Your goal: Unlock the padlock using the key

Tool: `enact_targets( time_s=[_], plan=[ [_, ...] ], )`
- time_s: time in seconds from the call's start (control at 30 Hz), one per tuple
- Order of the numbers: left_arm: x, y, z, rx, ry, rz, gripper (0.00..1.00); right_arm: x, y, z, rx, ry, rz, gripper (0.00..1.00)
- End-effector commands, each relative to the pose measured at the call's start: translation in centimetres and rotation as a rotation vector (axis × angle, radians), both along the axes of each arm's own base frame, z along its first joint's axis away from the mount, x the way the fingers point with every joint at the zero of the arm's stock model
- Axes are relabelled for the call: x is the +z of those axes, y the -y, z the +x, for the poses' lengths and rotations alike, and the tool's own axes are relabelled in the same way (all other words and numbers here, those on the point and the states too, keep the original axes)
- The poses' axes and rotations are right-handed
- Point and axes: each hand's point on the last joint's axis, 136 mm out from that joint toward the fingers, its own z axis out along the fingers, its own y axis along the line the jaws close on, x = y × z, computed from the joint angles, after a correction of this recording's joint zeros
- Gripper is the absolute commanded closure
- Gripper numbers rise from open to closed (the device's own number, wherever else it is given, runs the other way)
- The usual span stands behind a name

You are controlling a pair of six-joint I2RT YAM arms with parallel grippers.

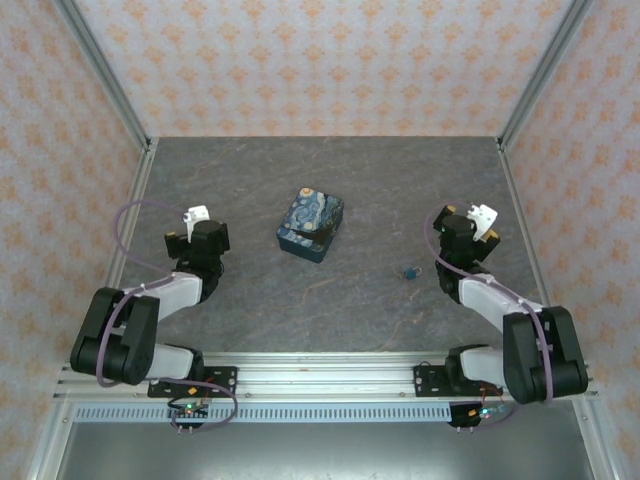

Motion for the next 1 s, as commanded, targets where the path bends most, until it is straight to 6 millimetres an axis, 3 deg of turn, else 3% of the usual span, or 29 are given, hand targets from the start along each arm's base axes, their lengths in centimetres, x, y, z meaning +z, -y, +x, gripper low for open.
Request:
enact_targets(
  time_s=[0.0,0.1,0.3,0.37,0.47,0.57,0.97],
  plan=[
    [1.6,0.8,2.4,-0.066,0.118,-0.040,0.00,1.8,-0.7,2.0,0.094,0.016,-0.076,0.01],
    [0.7,1.3,2.6,-0.106,0.122,-0.051,0.00,-0.6,-0.9,1.8,0.127,-0.081,-0.086,0.01],
    [0.0,1.6,2.8,-0.137,0.121,-0.067,0.00,-3.7,-2.3,0.9,0.225,0.050,-0.095,0.01],
    [-0.1,2.0,3.1,-0.169,0.113,-0.077,0.00,-3.9,-3.6,1.8,0.310,0.089,-0.118,0.01],
    [-0.4,2.2,3.4,-0.200,0.099,-0.096,0.00,-5.2,-4.1,3.3,0.373,-0.047,-0.065,0.01],
    [-0.4,2.2,3.5,-0.201,0.099,-0.101,0.00,-5.8,-2.5,3.8,0.337,-0.089,0.020,0.01],
    [-0.4,2.2,3.4,-0.203,0.098,-0.102,0.00,-5.3,-3.7,3.6,0.392,-0.052,-0.019,0.01]
  ],
)
